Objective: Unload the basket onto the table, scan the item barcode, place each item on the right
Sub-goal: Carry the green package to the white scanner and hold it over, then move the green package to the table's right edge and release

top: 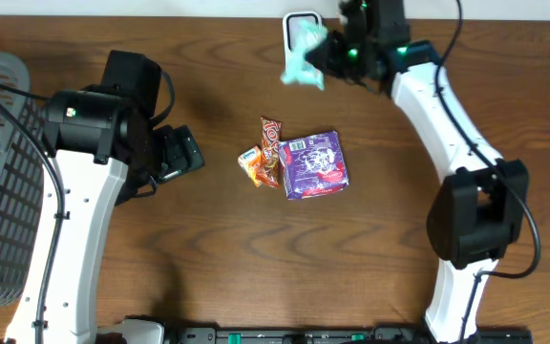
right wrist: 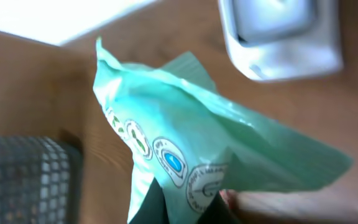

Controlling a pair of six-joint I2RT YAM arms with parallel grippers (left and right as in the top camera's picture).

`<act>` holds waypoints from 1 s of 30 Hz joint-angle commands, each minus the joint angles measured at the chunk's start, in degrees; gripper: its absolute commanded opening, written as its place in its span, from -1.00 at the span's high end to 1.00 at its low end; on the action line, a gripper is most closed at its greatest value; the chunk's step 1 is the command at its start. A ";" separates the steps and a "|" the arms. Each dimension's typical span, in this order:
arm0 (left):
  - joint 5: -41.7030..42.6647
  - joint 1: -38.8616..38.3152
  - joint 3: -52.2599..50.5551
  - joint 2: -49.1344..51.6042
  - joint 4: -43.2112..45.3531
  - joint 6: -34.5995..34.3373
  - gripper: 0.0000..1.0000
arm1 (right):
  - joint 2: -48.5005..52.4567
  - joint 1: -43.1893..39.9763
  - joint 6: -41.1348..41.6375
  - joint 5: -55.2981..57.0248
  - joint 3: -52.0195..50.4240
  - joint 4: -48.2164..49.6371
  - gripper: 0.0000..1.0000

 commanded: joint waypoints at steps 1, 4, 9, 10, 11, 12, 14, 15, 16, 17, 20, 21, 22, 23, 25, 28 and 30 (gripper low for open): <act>-0.98 0.24 0.39 0.37 -0.37 0.09 -0.96 | 2.62 0.37 10.93 0.87 -0.07 9.70 0.98; -0.98 0.24 0.39 0.37 -0.35 0.09 -0.96 | 4.85 0.42 14.88 1.05 -0.02 19.56 0.98; -0.98 0.24 0.39 0.37 -0.37 0.09 -0.96 | 10.21 0.39 19.39 1.70 0.09 31.34 0.95; -0.96 0.24 0.39 0.37 -0.37 0.09 -0.96 | 11.30 0.37 20.17 2.16 0.13 32.92 0.93; -0.98 0.24 0.39 0.37 -0.37 0.09 -0.96 | 12.41 0.37 20.41 2.86 0.13 34.47 0.89; -0.98 0.24 0.39 0.37 -0.37 0.09 -0.96 | 13.35 0.37 20.39 3.45 0.13 35.87 0.85; -0.96 0.24 0.39 0.37 -0.37 0.09 -0.96 | 14.80 0.33 20.33 4.15 0.13 37.35 0.84; -0.96 0.24 0.39 0.37 -0.35 0.09 -0.96 | 15.23 0.20 19.63 4.20 0.13 37.53 0.83; -0.96 0.24 0.39 0.37 -0.37 0.09 -0.96 | 15.37 0.11 18.75 4.35 0.13 37.42 0.83; -0.96 0.24 0.39 0.37 -0.37 0.09 -0.96 | 15.37 -0.04 17.29 4.33 0.13 37.07 0.83; -0.98 0.24 0.39 0.37 -0.37 0.09 -0.96 | 15.28 -0.90 13.81 3.76 0.37 36.54 0.85; -0.96 0.24 0.39 0.37 -0.37 0.09 -0.96 | 15.26 -1.51 13.73 3.17 0.85 35.93 0.91; -0.98 0.24 0.39 0.37 -0.37 0.09 -0.96 | 15.26 -2.45 13.64 1.95 1.64 35.23 0.95; -0.98 0.24 0.39 0.37 -0.37 0.09 -0.96 | 15.23 -3.26 13.49 0.79 2.27 34.73 0.98; -0.98 0.24 0.39 0.37 -0.37 0.09 -0.96 | 15.17 -5.62 13.44 -2.14 4.20 32.74 0.98; -0.98 0.24 0.39 0.37 -0.37 0.09 -0.96 | 14.71 -10.10 13.51 -5.81 8.04 25.90 0.98; -0.96 0.24 0.39 0.37 -0.37 0.09 -0.96 | 13.92 -13.35 12.55 -6.23 10.62 18.69 0.98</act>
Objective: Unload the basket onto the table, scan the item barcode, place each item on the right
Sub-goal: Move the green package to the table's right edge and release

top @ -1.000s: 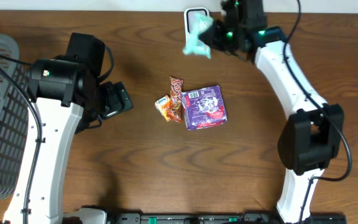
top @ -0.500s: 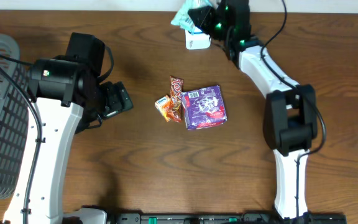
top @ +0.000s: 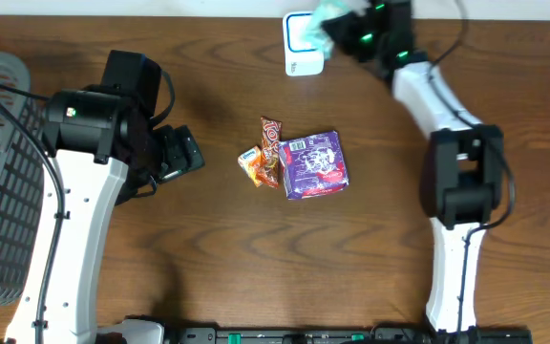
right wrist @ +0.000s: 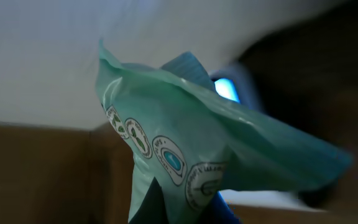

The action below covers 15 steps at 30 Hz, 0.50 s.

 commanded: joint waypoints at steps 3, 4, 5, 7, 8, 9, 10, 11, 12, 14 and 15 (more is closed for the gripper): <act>-0.94 0.24 0.39 0.35 -0.37 0.09 -0.96 | -4.50 -10.29 -8.76 -2.71 7.54 -14.99 0.98; -0.94 0.24 0.39 0.35 -0.37 0.09 -0.96 | -5.35 -11.96 -10.60 -0.83 8.17 -19.15 0.98; -0.96 0.24 0.39 0.35 -0.37 0.09 -0.96 | -6.29 -13.73 -12.07 1.95 8.66 -23.26 0.98; -0.96 0.24 0.39 0.35 -0.37 0.09 -0.96 | -8.20 -17.14 -14.27 8.09 8.79 -30.29 0.98; -0.94 0.24 0.39 0.35 -0.37 0.09 -0.96 | -8.96 -18.88 -15.23 10.93 8.79 -33.33 0.99; -0.94 0.24 0.39 0.35 -0.35 0.09 -0.96 | -9.62 -20.70 -16.17 13.11 8.79 -35.95 0.98; -0.94 0.24 0.39 0.35 -0.37 0.09 -0.96 | -10.01 -22.62 -17.22 14.58 8.79 -38.14 0.98; -0.96 0.24 0.39 0.35 -0.37 0.09 -0.96 | -10.34 -24.63 -18.36 15.04 8.79 -39.98 0.98; -0.94 0.24 0.39 0.35 -0.37 0.09 -0.96 | -10.34 -26.62 -19.50 14.99 8.79 -41.42 0.98; -0.94 0.24 0.39 0.35 -0.37 0.09 -0.96 | -10.27 -30.60 -20.72 15.02 8.72 -44.09 0.98; -0.96 0.24 0.39 0.35 -0.37 0.09 -0.96 | -10.16 -32.41 -22.12 15.02 8.57 -44.85 0.98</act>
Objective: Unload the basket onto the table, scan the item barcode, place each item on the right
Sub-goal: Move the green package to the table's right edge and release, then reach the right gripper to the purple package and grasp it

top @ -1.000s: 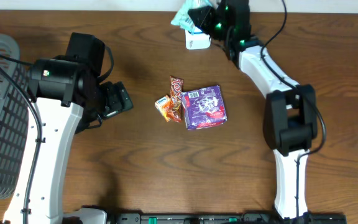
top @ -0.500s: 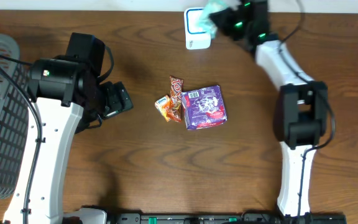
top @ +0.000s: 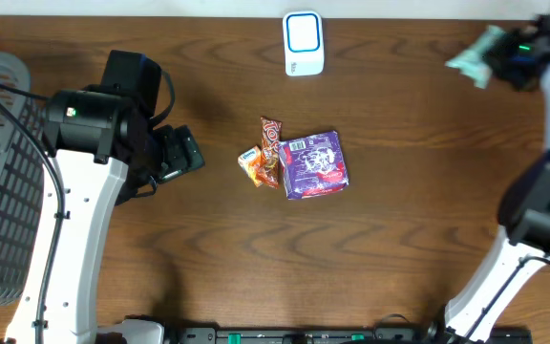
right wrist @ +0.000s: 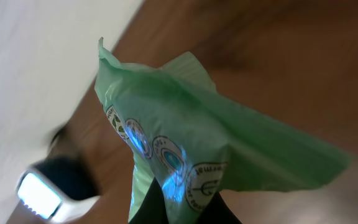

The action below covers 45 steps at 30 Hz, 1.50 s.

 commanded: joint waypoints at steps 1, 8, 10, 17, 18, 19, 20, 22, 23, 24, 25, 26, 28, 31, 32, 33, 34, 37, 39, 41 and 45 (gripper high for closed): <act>-0.96 0.24 0.37 0.33 -0.37 0.09 -0.96 | -1.49 -5.49 -7.23 2.80 1.03 -1.88 0.98; -0.96 0.24 0.37 0.33 -0.37 0.09 -0.96 | -1.49 -14.69 -14.93 5.81 0.07 -2.16 0.98; -0.98 0.24 0.37 0.33 -0.35 0.09 -0.96 | -1.44 -16.50 -14.93 9.53 -0.17 -2.45 0.86; -0.98 0.24 0.37 0.33 -0.37 0.09 -0.96 | -1.42 -19.69 -18.49 11.06 -2.54 -4.42 -0.79; -0.98 0.24 0.37 0.33 -0.37 0.09 -0.96 | -1.42 -19.69 -19.17 10.84 -2.99 -4.76 -0.80; -0.96 0.24 0.37 0.33 -0.37 0.09 -0.96 | -1.42 -19.67 -19.43 10.78 -3.76 -5.22 -0.81; -0.96 0.24 0.37 0.33 -0.37 0.09 -0.96 | -1.42 -19.45 -19.43 10.49 -4.59 -5.42 -0.80; -0.98 0.24 0.37 0.33 -0.37 0.09 -0.96 | -1.42 -19.02 -19.50 7.74 -6.34 -5.75 -0.82; -0.96 0.24 0.37 0.33 -0.37 0.09 -0.96 | -1.42 -18.71 -20.13 5.20 -7.37 -5.75 -0.82; -0.98 0.24 0.37 0.33 -0.37 0.09 -0.96 | -1.42 -18.32 -20.55 2.10 -8.41 -5.64 -0.82; -0.98 0.24 0.37 0.33 -0.37 0.09 -0.96 | -1.42 -17.94 -20.50 -0.63 -9.29 -5.55 -0.82; -0.96 0.24 0.37 0.33 -0.37 0.09 -0.96 | -1.42 -17.38 -20.48 -4.22 -10.36 -5.44 -0.80; -0.96 0.24 0.37 0.33 -0.37 0.09 -0.95 | -1.42 -15.69 -20.50 -12.39 -12.76 -5.14 -0.76; -0.98 0.24 0.37 0.33 -0.37 0.09 -0.95 | -1.42 -12.41 -20.76 -21.24 -15.10 -5.16 -0.75; -0.98 0.24 0.37 0.33 -0.37 0.09 -0.96 | -1.42 -10.64 -22.53 -24.70 -15.65 -5.40 -0.74; -0.98 0.24 0.37 0.33 -0.37 0.09 -0.96 | -1.42 -9.27 -24.63 -27.28 -15.74 -5.77 -0.70; -0.98 0.24 0.37 0.33 -0.37 0.09 -0.96 | -1.42 -7.41 -27.21 -30.14 -15.74 -6.29 -0.66; -0.98 0.24 0.37 0.33 -0.37 0.09 -0.95 | -1.49 -1.20 -28.92 -35.54 -15.72 -7.45 -0.64; -0.98 0.24 0.37 0.33 -0.37 0.09 -0.96 | -1.49 2.89 -28.89 -36.76 -15.72 -8.68 -0.64; -0.98 0.24 0.37 0.33 -0.37 0.09 -0.96 | -1.49 6.51 -29.46 -36.63 -15.72 -10.36 -0.63; -0.98 0.24 0.37 0.33 -0.37 0.09 -0.96 | -1.49 14.14 -29.70 -30.14 -15.72 -15.23 -0.66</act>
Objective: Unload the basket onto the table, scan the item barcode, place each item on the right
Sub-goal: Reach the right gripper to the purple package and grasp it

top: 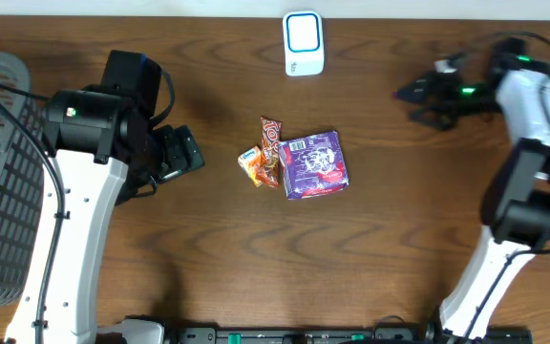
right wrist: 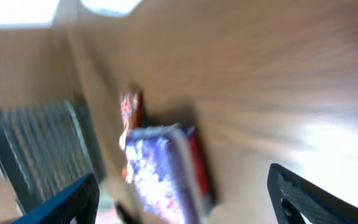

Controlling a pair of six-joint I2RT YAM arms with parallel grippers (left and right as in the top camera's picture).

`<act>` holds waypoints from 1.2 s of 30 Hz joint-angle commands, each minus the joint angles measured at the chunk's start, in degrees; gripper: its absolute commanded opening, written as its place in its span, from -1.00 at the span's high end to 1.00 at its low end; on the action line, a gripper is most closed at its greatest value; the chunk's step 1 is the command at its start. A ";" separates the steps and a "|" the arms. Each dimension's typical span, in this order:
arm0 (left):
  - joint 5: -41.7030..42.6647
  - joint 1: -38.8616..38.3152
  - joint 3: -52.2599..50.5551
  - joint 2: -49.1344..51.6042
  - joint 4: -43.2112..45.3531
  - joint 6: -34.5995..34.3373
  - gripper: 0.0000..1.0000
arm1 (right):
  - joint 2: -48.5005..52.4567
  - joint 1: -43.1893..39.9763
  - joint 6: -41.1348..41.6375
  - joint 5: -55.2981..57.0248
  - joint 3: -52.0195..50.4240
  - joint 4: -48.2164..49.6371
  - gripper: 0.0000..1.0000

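The white scanner [top: 304,43] with a blue-framed face stands at the table's back edge. A purple packet [top: 315,164] lies mid-table with small orange snack packs [top: 265,156] against its left side. The blurred right wrist view also shows the purple packet [right wrist: 160,168] and an orange pack [right wrist: 129,112]. My right gripper [top: 414,103] hovers right of the scanner, pointing left. In its own view the right gripper [right wrist: 182,180] is open with nothing between its fingers. My left gripper [top: 181,153] hangs left of the snacks, its jaws hard to read. No green bag is in view.
A grey mesh basket sits at the table's left edge, also visible as the basket [right wrist: 36,149] in the right wrist view. The right arm's base stands at the front right, the left arm's at the front left.
My right gripper held a green bag near the table's far right edge. Now it is open and empty, nearer the scanner and pointing left, and the bag is out of view. The left arm is unchanged.
My right gripper held the green bag beside the scanner, then over it at the back edge, then out at the far right edge. Now the gripper is open without the bag. The purple packet, the snacks and the left arm stayed put throughout.
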 commanded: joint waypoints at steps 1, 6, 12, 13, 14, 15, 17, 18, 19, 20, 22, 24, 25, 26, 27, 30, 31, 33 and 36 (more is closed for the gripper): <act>-0.94 0.24 0.37 0.33 -0.37 0.09 -0.96 | -1.25 5.25 -1.95 5.44 -0.17 -3.23 -0.69; -0.94 0.24 0.37 0.33 -0.37 0.09 -0.96 | -1.25 13.03 -1.97 21.92 -0.20 -7.85 -0.86; -0.96 0.24 0.37 0.33 -0.37 0.09 -0.96 | -1.25 19.23 -2.21 23.15 -0.87 -9.31 -0.61; -0.94 0.24 0.37 0.33 -0.37 0.09 -0.96 | -1.25 19.91 -2.51 23.10 -1.14 -9.33 -0.56; -0.96 0.24 0.37 0.33 -0.37 0.09 -0.96 | -1.25 20.44 -2.91 23.12 -1.42 -9.38 -0.45; -0.94 0.24 0.37 0.33 -0.37 0.09 -0.96 | -1.25 21.03 -3.82 23.15 -1.92 -9.51 -0.36; -0.96 0.24 0.37 0.33 -0.37 0.09 -0.96 | -1.25 21.99 -5.66 23.15 -3.13 -9.64 -0.16; -0.94 0.24 0.37 0.33 -0.37 0.09 -0.96 | -1.25 22.43 -6.88 23.17 -4.13 -9.29 -0.10; -0.94 0.24 0.37 0.33 -0.37 0.09 -0.96 | -1.25 22.75 -7.65 23.15 -5.18 -8.76 -0.07; -0.96 0.24 0.37 0.33 -0.35 0.09 -0.96 | -1.25 22.93 -7.76 23.17 -6.19 -7.85 -0.07; -0.94 0.24 0.37 0.33 -0.37 0.09 -0.96 | -1.25 23.28 -7.72 23.10 -8.66 -5.01 -0.04; -0.94 0.24 0.37 0.33 -0.37 0.09 -0.96 | -1.25 23.47 -7.69 22.91 -11.21 -1.84 0.04; -0.96 0.24 0.37 0.33 -0.37 0.09 -0.96 | -1.25 23.56 -7.32 22.88 -12.11 -0.90 0.16; -0.96 0.24 0.37 0.33 -0.37 0.09 -0.96 | -1.25 23.58 -6.36 22.88 -12.68 -0.48 0.38; -0.96 0.24 0.37 0.33 -0.37 0.09 -0.96 | -1.25 23.58 -5.07 22.88 -12.94 -0.55 0.66; -0.94 0.24 0.37 0.33 -0.37 0.09 -0.96 | -1.44 23.56 -2.71 22.93 -11.80 -1.97 0.98; -0.94 0.24 0.37 0.33 -0.37 0.09 -0.96 | -1.53 23.54 -2.75 23.21 -10.60 -3.21 0.98; -0.96 0.24 0.37 0.33 -0.37 0.09 -0.96 | -1.70 23.50 -2.62 25.35 -7.02 -6.36 0.98; -0.94 0.24 0.37 0.33 -0.37 0.09 -0.96 | -2.40 23.61 0.02 31.98 0.55 -11.61 0.98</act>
